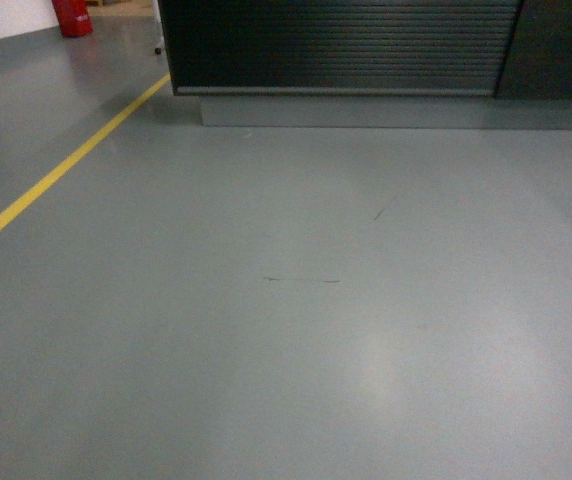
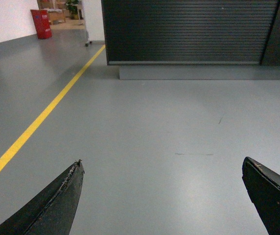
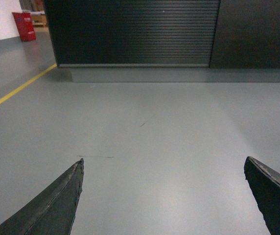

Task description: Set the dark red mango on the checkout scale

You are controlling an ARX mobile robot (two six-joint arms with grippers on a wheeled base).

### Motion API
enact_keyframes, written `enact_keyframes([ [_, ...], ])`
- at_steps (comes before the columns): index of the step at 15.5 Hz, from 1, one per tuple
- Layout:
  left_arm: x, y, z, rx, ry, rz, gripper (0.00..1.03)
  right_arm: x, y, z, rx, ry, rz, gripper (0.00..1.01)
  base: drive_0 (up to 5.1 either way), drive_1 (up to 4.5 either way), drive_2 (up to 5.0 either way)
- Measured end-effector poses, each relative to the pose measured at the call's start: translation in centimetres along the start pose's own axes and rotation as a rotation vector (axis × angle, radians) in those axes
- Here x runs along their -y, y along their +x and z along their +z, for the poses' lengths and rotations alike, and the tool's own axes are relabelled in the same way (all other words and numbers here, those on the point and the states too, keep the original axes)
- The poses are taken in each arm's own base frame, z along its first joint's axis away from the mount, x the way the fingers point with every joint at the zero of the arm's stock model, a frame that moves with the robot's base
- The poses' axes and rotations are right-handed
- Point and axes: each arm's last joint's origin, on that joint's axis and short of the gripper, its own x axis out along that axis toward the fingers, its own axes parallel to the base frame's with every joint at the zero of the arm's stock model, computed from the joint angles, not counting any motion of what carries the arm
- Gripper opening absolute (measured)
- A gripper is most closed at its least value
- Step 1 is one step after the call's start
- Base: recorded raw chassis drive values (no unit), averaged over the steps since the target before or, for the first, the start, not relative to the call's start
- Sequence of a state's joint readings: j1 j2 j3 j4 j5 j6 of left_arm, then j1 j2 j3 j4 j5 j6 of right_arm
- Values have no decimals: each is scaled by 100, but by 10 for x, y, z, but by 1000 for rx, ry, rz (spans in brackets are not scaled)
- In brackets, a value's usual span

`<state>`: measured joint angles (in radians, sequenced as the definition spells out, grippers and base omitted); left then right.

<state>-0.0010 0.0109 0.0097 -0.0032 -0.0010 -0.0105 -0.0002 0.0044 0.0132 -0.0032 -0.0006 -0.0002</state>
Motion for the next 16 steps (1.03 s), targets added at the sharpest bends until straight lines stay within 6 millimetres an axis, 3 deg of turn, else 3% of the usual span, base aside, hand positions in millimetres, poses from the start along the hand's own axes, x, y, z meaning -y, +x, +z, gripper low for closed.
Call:
enact_keyframes([
  [11, 0, 0, 0, 0, 0, 0, 98, 0, 0, 0, 0, 0, 0, 98, 0, 0, 0],
  [16, 0, 0, 0, 0, 0, 0, 98, 0, 0, 0, -1, 0, 0, 98, -1, 432, -435],
])
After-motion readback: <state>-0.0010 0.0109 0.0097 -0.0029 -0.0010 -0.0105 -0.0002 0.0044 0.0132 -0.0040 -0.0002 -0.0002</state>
